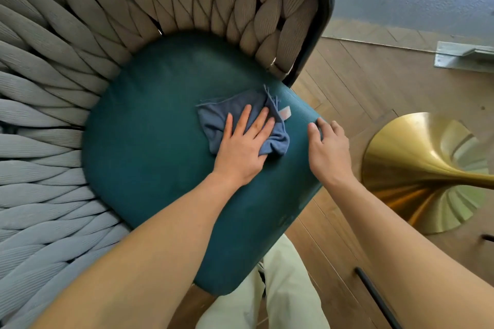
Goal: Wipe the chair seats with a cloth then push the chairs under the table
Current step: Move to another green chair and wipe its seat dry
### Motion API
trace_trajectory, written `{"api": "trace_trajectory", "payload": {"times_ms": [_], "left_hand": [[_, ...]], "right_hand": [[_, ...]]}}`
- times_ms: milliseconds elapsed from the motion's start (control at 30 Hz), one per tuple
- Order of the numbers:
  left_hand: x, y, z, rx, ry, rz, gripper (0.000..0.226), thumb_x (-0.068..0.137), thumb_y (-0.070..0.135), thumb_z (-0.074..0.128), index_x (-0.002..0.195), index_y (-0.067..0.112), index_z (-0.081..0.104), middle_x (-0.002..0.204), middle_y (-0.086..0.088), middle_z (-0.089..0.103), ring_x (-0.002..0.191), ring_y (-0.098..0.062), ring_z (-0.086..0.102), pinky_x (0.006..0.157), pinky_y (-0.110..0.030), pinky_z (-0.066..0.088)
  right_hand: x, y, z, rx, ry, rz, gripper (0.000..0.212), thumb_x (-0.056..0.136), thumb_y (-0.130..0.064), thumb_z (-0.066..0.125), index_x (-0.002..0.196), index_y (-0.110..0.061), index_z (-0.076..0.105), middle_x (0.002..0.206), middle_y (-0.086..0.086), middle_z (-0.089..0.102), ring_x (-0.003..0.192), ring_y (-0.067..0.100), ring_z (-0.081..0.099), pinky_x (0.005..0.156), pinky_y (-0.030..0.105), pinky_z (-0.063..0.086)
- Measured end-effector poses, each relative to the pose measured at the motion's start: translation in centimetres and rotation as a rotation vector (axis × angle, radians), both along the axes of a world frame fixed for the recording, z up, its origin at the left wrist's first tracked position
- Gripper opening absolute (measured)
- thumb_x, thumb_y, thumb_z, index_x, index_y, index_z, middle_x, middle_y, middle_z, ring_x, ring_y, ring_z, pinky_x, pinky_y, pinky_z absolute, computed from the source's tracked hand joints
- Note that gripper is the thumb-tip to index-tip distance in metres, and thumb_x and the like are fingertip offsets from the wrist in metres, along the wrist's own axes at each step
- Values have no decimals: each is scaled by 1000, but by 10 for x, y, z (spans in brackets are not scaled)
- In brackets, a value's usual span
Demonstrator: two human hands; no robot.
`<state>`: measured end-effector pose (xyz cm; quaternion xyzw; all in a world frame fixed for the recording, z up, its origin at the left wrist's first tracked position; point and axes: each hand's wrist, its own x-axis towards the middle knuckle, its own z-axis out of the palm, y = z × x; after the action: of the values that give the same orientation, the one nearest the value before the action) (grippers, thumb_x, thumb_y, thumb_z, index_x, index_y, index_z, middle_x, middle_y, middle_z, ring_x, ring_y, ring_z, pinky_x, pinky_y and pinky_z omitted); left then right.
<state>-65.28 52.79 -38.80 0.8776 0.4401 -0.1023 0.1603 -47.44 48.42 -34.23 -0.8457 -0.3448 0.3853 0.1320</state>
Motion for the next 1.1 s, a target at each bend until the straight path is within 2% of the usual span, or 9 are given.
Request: {"api": "trace_trajectory", "payload": {"times_ms": [100,200,333,567,767,833,967,1033,1100], "left_hand": [[-29,14,4,0,66,-7,62,90,38,34,150,26,31,160,6,23,149,-26,17,115,-58,18],[-55,19,9,-18,121,284,62,98,36,40,154,28,15,163,8,7,151,-24,3,118,-56,11],[-115,-13,11,-16,194,657,65,99,35,42,155,25,10,164,5,3,150,-26,2,117,-58,16],[-130,-130,11,-82,64,1346,62,98,25,46,154,19,21,163,1,9,150,-26,6,116,-57,14],[-90,-77,9,-73,-78,1704,59,99,36,38,154,20,21,163,2,10,149,-35,3,115,-60,8],[-75,-62,6,-53,-84,1607,61,98,39,38,154,21,21,163,3,9,149,-35,2,115,-60,7],[-81,-93,-1,27,-17,863,64,94,41,37,153,22,23,163,2,13,150,-31,6,117,-57,8],[-108,-130,-2,42,-47,568,64,90,39,31,152,21,28,161,1,20,150,-28,12,118,-57,15],[-137,-158,-1,40,-19,525,63,89,33,42,150,21,32,160,1,25,149,-26,16,116,-58,21]], "right_hand": [[-6,-4,3,8,-29,2,52,102,-45,28,146,-19,39,159,9,22,148,28,13,121,45,12],[-12,-12,4,14,-35,18,54,101,-45,28,148,-19,35,161,7,18,149,26,9,121,43,9],[-18,-21,3,28,-72,53,54,102,-44,30,149,-17,35,161,9,15,149,28,6,122,43,7],[-20,-29,0,73,-130,100,55,102,-44,32,150,-18,32,162,11,12,150,27,4,121,39,6],[-16,-32,-3,44,-119,170,55,102,-45,29,148,-16,37,159,12,19,147,30,12,121,41,11],[-14,-29,-3,47,-119,186,54,102,-45,28,146,-16,39,159,12,21,146,31,14,120,41,13],[-17,-31,-9,48,-143,204,56,101,-48,27,143,-15,43,152,14,29,141,34,21,117,44,18],[-18,-30,-12,64,-149,197,57,98,-49,27,137,-13,48,142,17,37,134,37,29,114,46,25],[-16,-29,-13,53,-134,183,61,95,-52,26,134,-11,50,140,19,38,133,38,31,113,47,26]]}}
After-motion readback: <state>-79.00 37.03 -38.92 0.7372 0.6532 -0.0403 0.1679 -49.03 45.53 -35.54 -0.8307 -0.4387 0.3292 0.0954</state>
